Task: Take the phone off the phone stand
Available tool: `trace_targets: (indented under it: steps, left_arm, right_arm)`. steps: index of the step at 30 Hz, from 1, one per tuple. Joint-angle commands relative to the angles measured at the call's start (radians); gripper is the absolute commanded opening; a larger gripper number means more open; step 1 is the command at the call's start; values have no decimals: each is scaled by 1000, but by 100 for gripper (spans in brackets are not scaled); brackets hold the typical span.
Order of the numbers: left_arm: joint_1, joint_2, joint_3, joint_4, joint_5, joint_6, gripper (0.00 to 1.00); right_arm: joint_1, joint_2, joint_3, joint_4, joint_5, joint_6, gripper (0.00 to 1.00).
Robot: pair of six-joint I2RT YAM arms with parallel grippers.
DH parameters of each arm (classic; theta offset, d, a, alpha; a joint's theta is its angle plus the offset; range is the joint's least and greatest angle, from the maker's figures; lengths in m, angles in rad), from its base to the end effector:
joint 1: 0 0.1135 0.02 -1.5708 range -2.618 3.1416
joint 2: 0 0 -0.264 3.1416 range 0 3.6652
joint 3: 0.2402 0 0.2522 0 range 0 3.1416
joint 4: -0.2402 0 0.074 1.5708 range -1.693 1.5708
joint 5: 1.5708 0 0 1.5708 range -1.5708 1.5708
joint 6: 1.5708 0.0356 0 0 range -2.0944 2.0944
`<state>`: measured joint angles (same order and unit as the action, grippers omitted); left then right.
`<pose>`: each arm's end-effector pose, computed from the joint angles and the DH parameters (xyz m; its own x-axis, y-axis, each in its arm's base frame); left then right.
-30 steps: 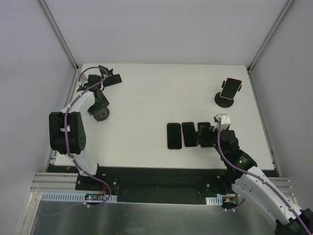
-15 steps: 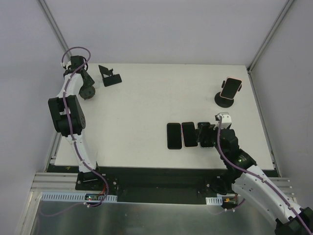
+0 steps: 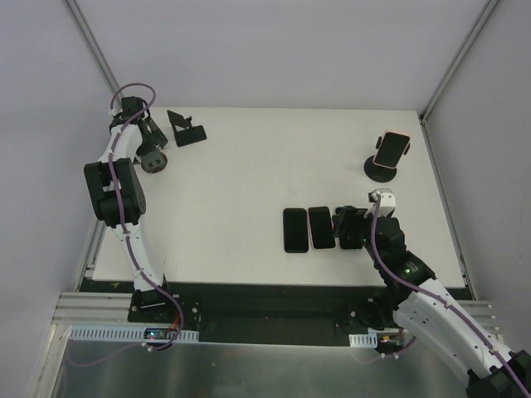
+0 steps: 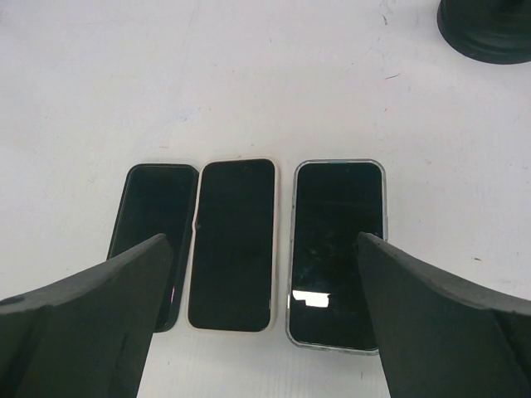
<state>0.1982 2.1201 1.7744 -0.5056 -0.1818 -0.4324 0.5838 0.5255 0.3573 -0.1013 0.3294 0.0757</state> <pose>0.4698 0.1009 0.2301 -0.5394 -0.5287 -0.6553 -0.5909 0.7922 -0.1527 0.1290 0.0714 0.2354 -0.2413 -0.0736 -0.9677 -0.2438 0.9697 -0.0130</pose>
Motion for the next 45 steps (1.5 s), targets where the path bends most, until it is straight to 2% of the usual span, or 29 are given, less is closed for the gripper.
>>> trace_targets:
  steps: [1,18,22,26,33,41,45]
  left_arm:
    - [7,-104,-23,-1,51,3,98]
    - [-22,-354,-116,-16,180,-88,99]
    - [-74,-408,-128,-16,206,-94,99]
    - [-179,-445,-132,-16,212,-83,99]
    - [-310,-465,-130,-28,288,-42,99]
    - [-375,-495,-148,-45,381,30,99]
    - [-407,-526,-190,-50,429,79,99]
  right_arm:
    - [-6,-19,22,51,20,44,96]
    - [-4,19,51,68,45,49,96]
    - [-15,56,100,42,57,50,96]
    - [-45,132,179,-12,11,38,96]
    - [-185,284,330,-61,-52,29,96]
    - [-420,474,509,-130,-131,3,96]
    - [-502,551,588,-130,-98,-22,96]
